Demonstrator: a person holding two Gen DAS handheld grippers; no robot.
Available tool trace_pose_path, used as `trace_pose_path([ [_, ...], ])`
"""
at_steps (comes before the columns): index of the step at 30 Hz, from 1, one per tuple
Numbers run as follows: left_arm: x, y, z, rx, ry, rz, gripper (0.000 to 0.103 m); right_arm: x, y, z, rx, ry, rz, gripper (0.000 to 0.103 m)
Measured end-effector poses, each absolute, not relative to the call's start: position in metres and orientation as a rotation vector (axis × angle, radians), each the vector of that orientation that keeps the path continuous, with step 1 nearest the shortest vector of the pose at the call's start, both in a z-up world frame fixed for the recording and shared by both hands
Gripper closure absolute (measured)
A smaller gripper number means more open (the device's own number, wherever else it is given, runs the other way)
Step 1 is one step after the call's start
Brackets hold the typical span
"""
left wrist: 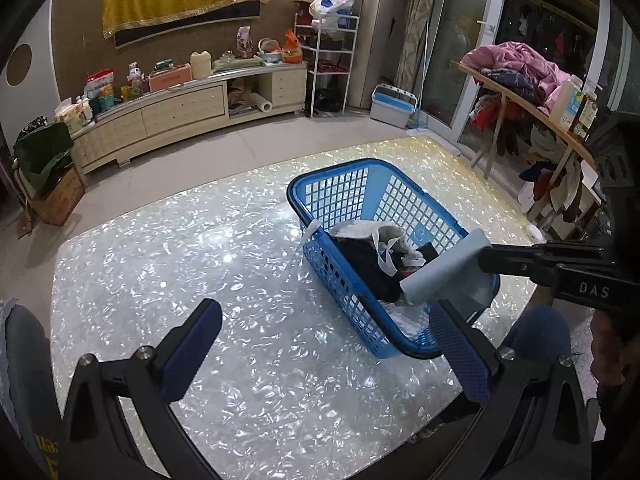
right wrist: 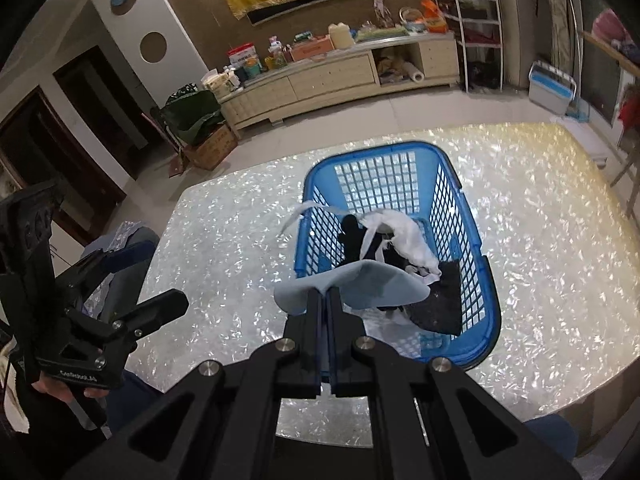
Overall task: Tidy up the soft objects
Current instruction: 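Carry the light blue cloth with the right gripper into the basket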
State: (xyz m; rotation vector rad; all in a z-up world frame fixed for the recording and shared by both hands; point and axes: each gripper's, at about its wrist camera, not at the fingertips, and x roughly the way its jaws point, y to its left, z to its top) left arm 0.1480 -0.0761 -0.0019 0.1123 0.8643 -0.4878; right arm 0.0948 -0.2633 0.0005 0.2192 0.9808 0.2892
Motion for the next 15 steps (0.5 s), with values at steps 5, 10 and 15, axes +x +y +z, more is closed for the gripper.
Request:
trace_pose_path([
  [5,0.169,-0.083,-0.016,0.103,0.899,-0.481,0.0,0.121,-0.267,-0.017,0.237,1.024,0.298,0.101],
  [10,0.192,-0.087,-0.033,0.096,0.936,-0.478,0.0,0.147,-0.271,-0.035,0.251,1.058,0.29,0.101],
  [15,0.207,-0.089,-0.044,0.09,0.953,-0.483,0.0,0.167,-0.275,-0.044,0.242,1.071,0.269,0.101],
])
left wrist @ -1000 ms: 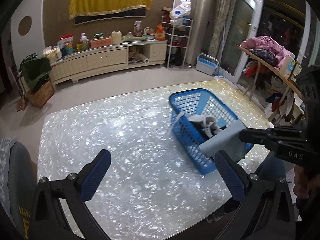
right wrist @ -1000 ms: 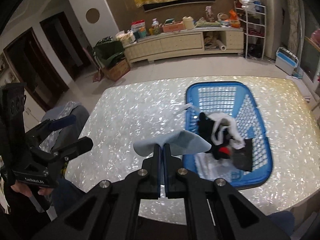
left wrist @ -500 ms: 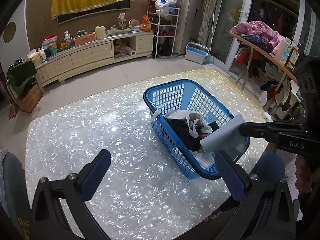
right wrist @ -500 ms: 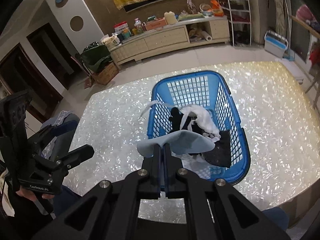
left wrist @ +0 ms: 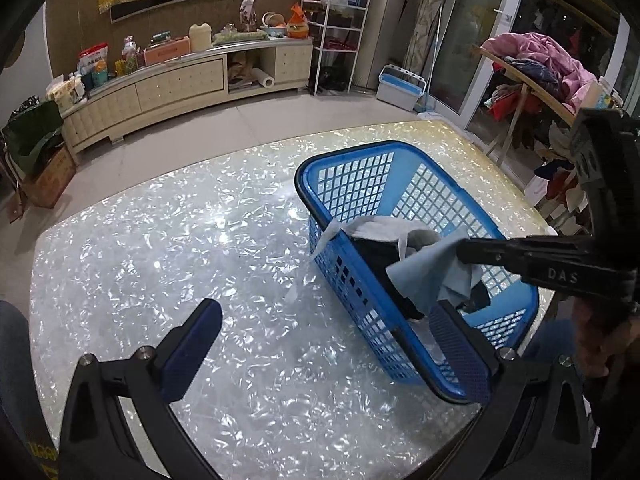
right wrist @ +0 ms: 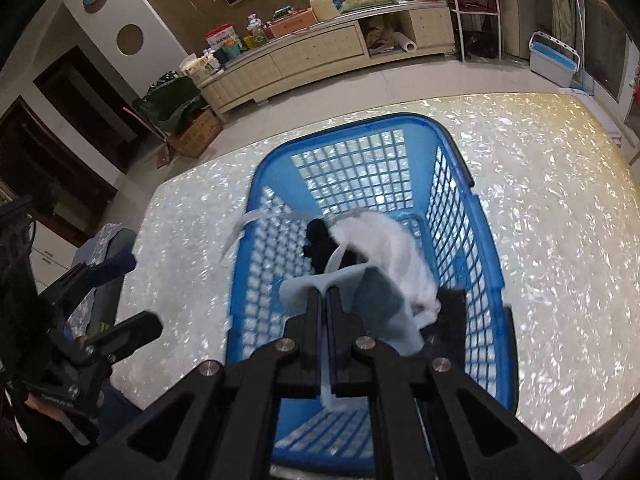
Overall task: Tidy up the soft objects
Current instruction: 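Carry the light blue cloth with the right gripper into the basket, then open the right gripper to release the cloth into the basket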
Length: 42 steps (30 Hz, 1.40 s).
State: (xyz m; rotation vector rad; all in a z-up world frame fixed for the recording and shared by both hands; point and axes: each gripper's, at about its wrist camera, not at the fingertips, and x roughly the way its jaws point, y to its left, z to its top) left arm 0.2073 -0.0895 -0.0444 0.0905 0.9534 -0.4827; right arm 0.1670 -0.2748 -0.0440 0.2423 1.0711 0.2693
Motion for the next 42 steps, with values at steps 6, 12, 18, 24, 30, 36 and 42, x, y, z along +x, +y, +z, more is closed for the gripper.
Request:
trace_pose_path([
  [6,0.221,-0.095,-0.056,0.089,0.979,-0.487,0.0,0.183,-0.272,-0.053,0.191,1.08,0.236,0.101],
  [12,0.226,-0.094,-0.061,0.091,0.993,-0.487,0.0,0.184,-0.28,-0.06,0.145,1.1,0.195,0.101],
  [18,0.225,-0.093,-0.061,0.086,0.996,-0.485,0.0,0.178,-0.284,-0.055,0.113,1.09,0.176,0.1],
  [24,0.218,-0.094,-0.057,0.089,0.986,-0.483,0.0,0.17,-0.283,-0.048,0.072,1.065,0.162,0.057],
  [30,0.202,-0.09,-0.05,0.073,0.962,-0.477,0.0,0.152,-0.284,-0.035,0.056,1.008,0.146,0.029],
  [36,0.173,-0.086,-0.032,0.057,0.889,-0.478,0.0,0.133,-0.277,-0.025,0.031,0.993,0.119,0.014],
  [42,0.138,-0.077,-0.011,0.032,0.797,-0.389,0.0,0.106,-0.273,-0.013,0.025,0.943,0.081,0.014],
])
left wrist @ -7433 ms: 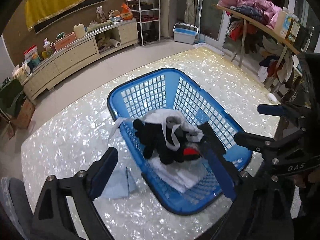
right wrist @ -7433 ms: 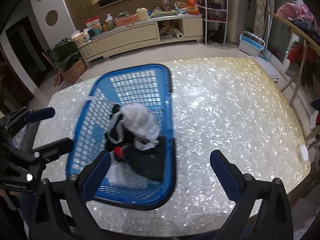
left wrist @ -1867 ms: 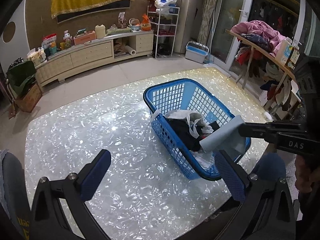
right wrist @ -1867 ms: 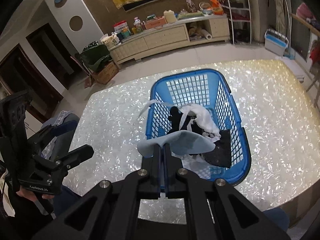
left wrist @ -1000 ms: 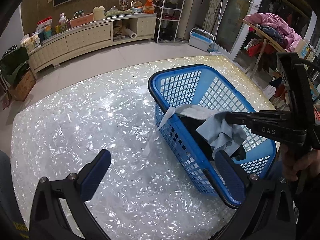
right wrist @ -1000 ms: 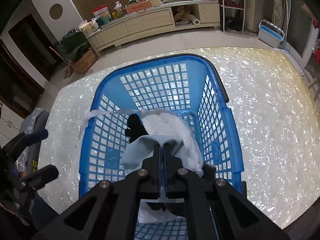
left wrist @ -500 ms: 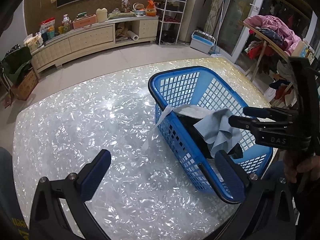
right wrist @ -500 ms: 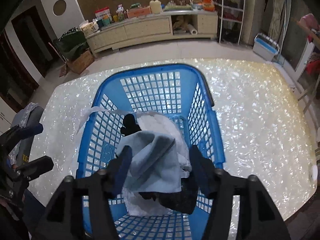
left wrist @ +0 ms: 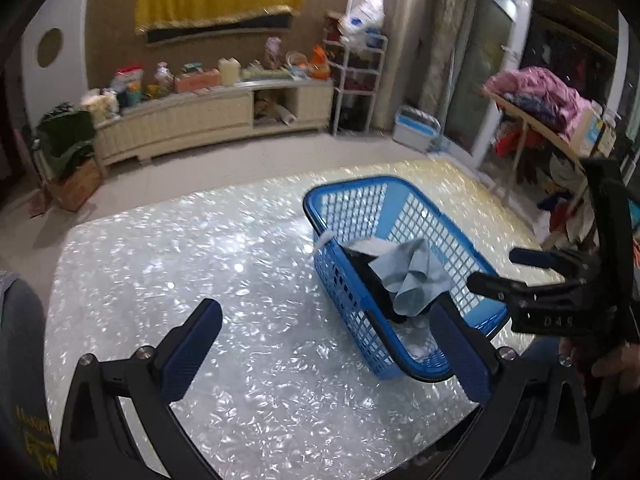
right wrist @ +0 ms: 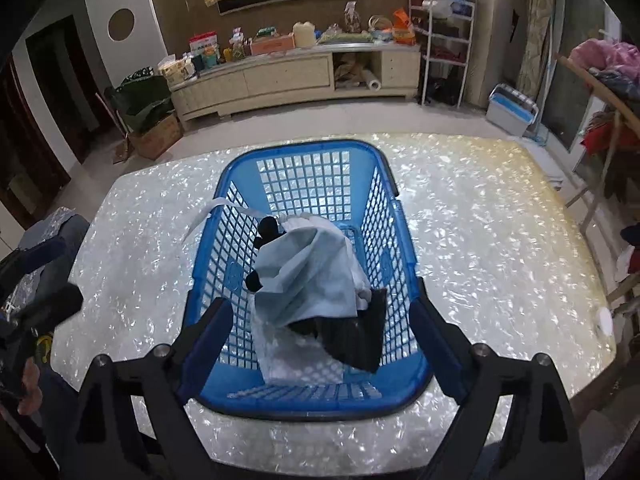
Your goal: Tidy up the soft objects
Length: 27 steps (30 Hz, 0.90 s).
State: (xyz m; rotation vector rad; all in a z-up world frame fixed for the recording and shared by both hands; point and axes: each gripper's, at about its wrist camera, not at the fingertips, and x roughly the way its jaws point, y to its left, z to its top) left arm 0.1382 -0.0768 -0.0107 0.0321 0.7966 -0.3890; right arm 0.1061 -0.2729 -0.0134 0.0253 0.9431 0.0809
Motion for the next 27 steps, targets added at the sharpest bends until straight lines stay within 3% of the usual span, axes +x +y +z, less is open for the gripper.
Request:
trace_pose_path([
  [10,0.088,-0.061,0.019,-0.011,0.675,-0.35,0.0,0.054,-0.256,0.02,0.067,0.717,0.063,0.001],
  [27,0.056,-0.048,0.033,0.025,0.607,-0.3,0.0,0.032,-0.226,0.025,-0.002,0.632,0.137,0.0],
])
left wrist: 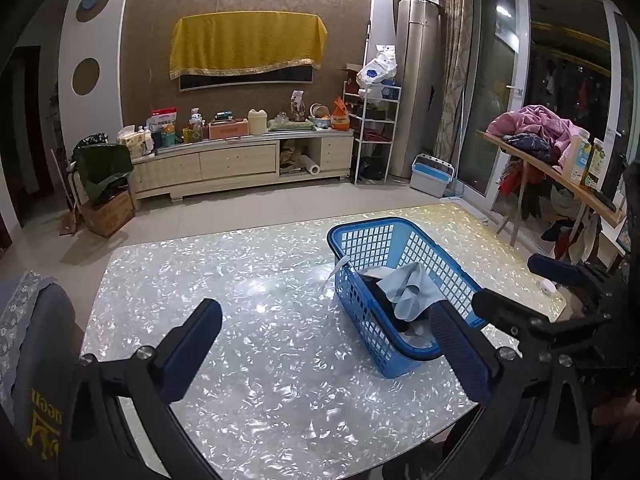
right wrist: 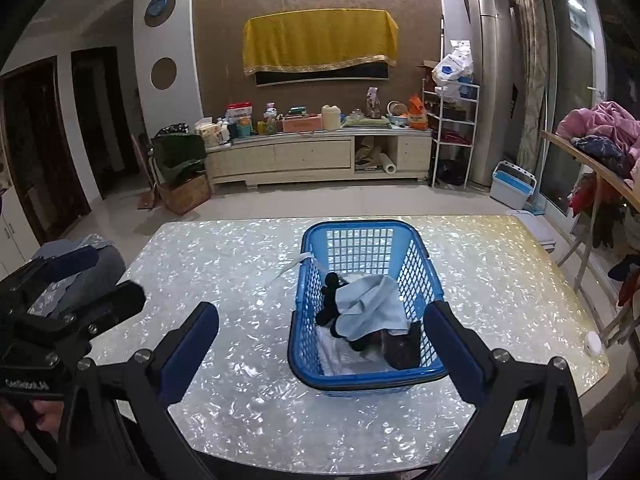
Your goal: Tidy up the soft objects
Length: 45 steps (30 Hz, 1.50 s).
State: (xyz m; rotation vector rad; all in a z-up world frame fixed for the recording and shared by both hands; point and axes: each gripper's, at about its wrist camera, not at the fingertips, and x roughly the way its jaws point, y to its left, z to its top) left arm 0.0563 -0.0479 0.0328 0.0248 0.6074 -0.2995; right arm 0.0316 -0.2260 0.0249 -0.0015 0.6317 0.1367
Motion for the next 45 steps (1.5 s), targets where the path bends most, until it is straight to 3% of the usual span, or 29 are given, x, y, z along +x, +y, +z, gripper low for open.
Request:
trace_pose_path([
  [45,0.049,-0.045,0.032,0.02,0.603,-0.249,0.0,0.021,-0.22,0.03,-0.014,0.628,0.141,0.0],
])
